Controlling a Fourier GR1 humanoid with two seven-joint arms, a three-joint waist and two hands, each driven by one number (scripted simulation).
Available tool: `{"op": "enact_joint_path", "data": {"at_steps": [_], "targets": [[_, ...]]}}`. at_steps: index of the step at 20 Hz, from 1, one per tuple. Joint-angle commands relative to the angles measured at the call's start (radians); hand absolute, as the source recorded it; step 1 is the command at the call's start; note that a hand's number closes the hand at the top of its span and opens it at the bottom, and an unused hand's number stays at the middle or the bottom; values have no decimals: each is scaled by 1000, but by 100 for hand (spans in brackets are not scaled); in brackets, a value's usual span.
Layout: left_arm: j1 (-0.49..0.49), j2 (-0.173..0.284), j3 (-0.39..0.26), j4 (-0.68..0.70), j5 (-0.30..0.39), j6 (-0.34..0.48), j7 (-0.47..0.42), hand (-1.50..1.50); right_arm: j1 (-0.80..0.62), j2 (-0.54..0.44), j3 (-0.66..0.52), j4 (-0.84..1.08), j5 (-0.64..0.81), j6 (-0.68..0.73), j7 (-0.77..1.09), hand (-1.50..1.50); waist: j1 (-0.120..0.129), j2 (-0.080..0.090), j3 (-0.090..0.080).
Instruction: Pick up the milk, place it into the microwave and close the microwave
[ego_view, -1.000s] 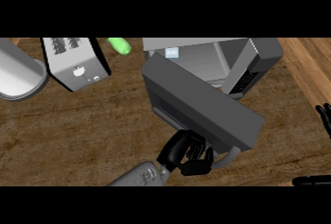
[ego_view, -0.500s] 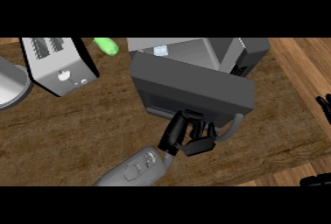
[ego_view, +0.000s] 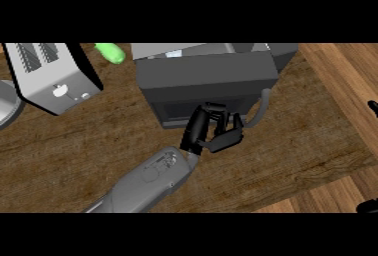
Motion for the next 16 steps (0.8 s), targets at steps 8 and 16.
{"op": "enact_joint_path", "data": {"at_steps": [8, 16], "targets": [[-155, 0, 114, 111, 139, -21, -85, 150, -52, -57, -29, 9, -70, 33, 48, -150, -23, 21, 2], [-156, 0, 109, 146, 195, -32, -157, 150, -84, -99, -54, 21, -113, 51, 74, -150, -36, 26, 3]]}}
